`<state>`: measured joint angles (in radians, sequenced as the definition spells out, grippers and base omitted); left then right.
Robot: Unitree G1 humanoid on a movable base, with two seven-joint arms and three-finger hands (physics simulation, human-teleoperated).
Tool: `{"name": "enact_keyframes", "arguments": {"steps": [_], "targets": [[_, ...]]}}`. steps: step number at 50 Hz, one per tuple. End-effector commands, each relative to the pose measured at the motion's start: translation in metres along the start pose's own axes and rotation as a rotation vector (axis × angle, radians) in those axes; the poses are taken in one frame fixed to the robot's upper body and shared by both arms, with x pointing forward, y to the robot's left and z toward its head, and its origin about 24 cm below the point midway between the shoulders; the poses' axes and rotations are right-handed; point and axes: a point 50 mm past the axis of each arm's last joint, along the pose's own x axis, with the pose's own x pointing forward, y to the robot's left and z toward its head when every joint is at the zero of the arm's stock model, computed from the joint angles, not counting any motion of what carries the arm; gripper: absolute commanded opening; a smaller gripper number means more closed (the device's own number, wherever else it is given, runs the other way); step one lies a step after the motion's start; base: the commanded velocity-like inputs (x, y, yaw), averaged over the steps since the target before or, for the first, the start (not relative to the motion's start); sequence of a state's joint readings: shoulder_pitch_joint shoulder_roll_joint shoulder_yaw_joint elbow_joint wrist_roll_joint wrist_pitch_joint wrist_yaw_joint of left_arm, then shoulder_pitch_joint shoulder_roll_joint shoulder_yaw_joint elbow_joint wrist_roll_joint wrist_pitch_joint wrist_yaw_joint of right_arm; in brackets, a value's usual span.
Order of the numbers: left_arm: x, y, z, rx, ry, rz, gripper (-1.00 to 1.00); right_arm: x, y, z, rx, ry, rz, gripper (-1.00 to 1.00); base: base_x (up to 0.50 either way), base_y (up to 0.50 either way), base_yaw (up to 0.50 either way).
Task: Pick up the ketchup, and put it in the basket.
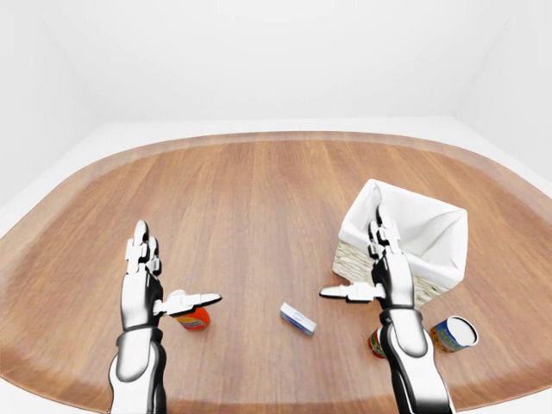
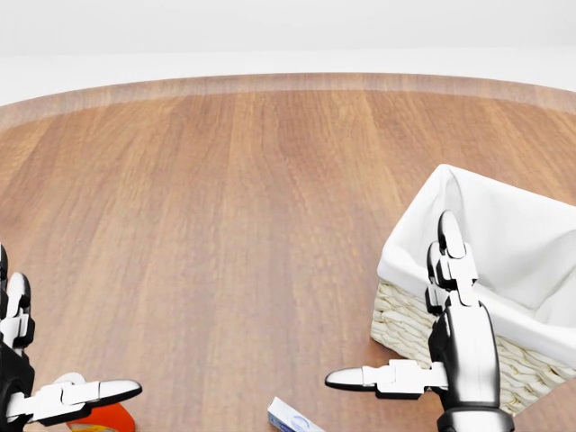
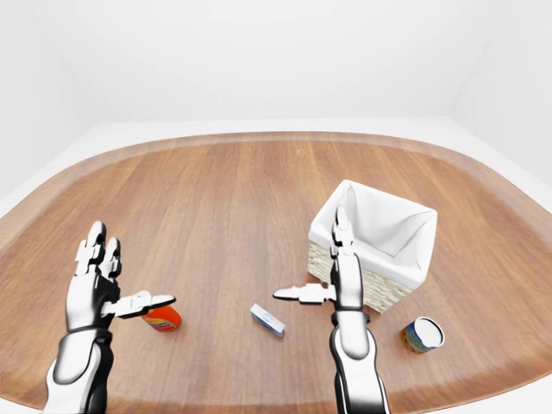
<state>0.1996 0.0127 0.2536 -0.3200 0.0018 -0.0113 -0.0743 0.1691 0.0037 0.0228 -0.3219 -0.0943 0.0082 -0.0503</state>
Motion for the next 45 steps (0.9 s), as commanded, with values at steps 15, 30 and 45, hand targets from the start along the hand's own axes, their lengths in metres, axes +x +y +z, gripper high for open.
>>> {"name": "enact_keyframes", "arguments": {"steps": [15, 30, 45], "targets": [[0.013, 0.023, -0.063, 0.154, 0.219, 0.113, 1.0, 0.001, 0.001, -0.003, -0.005, 0.004, 0.001, 1.0, 0.0, 0.0, 0.0], [0.008, 0.022, -0.069, 0.166, 0.247, 0.105, 1.0, 0.003, 0.001, -0.004, -0.004, 0.007, -0.001, 1.0, 0.0, 0.0, 0.0], [0.007, 0.016, -0.086, 0.162, 0.32, 0.091, 1.0, 0.003, 0.001, -0.005, -0.005, 0.007, -0.001, 1.0, 0.0, 0.0, 0.0]]}}
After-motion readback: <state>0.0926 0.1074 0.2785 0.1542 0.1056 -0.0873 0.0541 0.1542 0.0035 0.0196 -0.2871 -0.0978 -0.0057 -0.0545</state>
